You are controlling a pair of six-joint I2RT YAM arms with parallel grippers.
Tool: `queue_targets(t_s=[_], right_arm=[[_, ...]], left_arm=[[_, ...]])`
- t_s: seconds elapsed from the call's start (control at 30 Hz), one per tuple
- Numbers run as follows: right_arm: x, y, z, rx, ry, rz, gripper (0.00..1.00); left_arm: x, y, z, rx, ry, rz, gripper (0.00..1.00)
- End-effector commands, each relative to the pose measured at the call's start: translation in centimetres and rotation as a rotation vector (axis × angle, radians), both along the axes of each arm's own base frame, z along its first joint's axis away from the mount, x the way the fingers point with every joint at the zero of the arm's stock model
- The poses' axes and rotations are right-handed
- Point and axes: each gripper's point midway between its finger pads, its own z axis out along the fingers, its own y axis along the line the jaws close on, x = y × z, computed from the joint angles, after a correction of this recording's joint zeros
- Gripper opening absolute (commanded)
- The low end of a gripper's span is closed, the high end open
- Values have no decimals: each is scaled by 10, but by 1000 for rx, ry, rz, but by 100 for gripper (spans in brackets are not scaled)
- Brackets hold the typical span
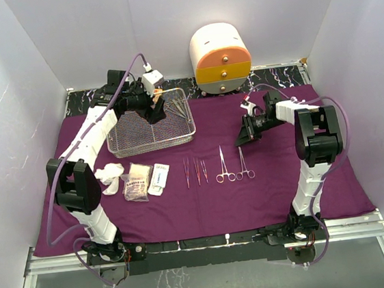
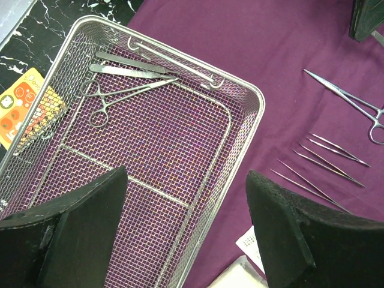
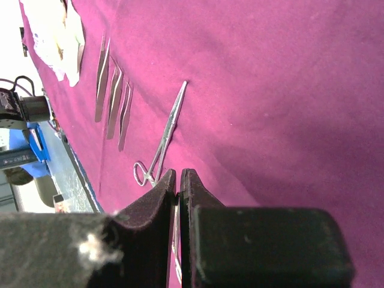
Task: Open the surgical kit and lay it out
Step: Place the medical item in the surgical kit.
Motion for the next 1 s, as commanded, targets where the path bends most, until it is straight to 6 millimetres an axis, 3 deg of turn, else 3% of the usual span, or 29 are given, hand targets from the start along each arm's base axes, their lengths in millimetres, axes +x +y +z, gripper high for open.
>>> queue_targets(t_s=[0.0, 0.57, 0.97], right_arm=[[14, -7, 17, 28, -109, -11, 0], [19, -9, 3, 33, -104, -32, 13], [39, -15, 8, -12, -148, -57, 21]], left_arm=[[-3, -7, 2, -14, 6, -33, 79], [-5, -11, -5, -2, 17, -50, 80], [-6, -12, -9, 5, 22, -56, 81]])
